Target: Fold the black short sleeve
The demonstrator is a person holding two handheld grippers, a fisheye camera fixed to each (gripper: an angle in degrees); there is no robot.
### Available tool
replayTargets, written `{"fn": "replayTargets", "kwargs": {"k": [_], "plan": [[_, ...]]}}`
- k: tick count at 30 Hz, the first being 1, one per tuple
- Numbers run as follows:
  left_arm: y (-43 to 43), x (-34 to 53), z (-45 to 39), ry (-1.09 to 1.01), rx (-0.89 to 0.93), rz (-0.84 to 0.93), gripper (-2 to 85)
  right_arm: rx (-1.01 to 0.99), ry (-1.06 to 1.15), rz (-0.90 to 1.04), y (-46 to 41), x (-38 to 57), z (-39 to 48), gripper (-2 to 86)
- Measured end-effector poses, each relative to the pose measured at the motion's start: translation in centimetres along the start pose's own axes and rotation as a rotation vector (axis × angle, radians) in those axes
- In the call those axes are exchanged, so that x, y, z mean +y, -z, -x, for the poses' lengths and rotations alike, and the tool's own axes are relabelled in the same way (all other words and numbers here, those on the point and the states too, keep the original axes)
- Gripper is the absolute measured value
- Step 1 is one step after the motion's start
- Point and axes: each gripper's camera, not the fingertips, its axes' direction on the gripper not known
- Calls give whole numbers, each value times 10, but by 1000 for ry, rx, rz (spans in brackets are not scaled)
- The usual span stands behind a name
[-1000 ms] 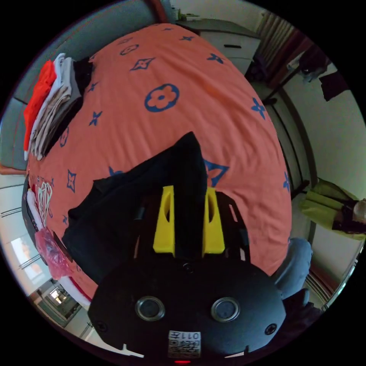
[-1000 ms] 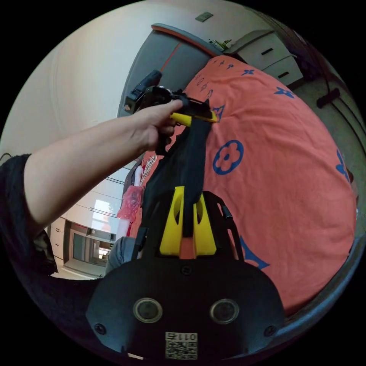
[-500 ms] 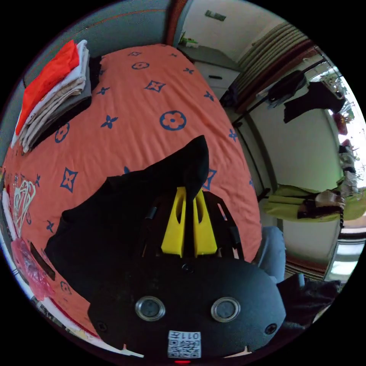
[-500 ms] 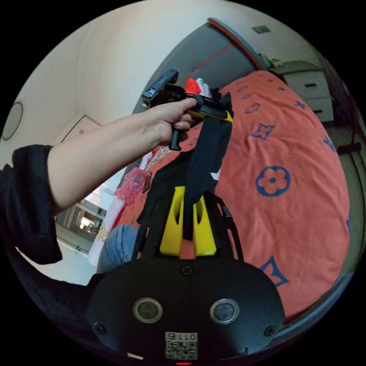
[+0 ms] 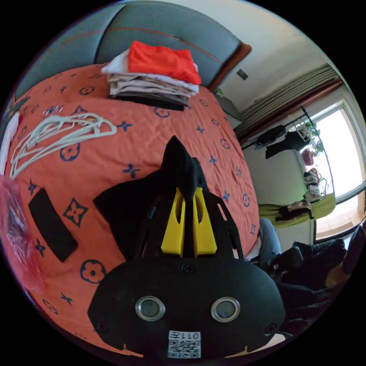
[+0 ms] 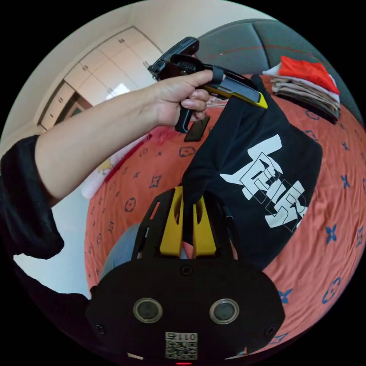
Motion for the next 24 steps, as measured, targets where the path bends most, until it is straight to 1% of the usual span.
{"fn": "replayTargets", "kwargs": {"k": [2,3,5,6,8,9,11,12,13,14,16,17,18,19,20,21,23,24], "plan": [[-8,38,51,75,17,-12,43,54,22,95,-28,-28,23,19],[-11,48,63,97,22,-15,47,67,23,118,-34,-34,27,23],[-21,84,109,203,76,-37,61,95,17,218,-56,-58,41,48],[-23,93,120,234,90,-42,65,85,15,252,-61,-65,43,56],[-21,133,159,362,142,-112,75,-22,34,389,-76,-88,55,120],[-19,144,168,382,171,-139,76,-41,39,407,-76,-94,59,129],[-7,188,197,448,301,-243,77,-42,54,471,-75,-115,83,154],[-4,198,202,458,335,-264,76,-35,70,496,-75,-120,92,157],[3,219,212,476,407,-295,74,4,136,521,-71,-126,113,162],[11,239,217,476,469,-318,70,79,233,497,-59,-129,139,161],[25,266,211,401,500,-321,61,185,344,416,-33,-123,169,157],[33,282,198,311,479,-273,55,223,387,348,-11,-114,180,153],[36,289,190,258,456,-236,53,253,402,324,-1,-108,184,150],[41,305,168,150,365,-155,50,336,430,287,18,-93,187,143],[44,323,143,45,230,-92,48,415,463,262,33,-76,187,136],[45,332,130,-11,158,-69,48,452,480,257,40,-67,187,133],[41,371,73,-249,-124,-25,48,574,553,288,56,-32,190,124],[39,381,58,-315,-188,-28,49,595,573,306,58,-24,191,123]]}}
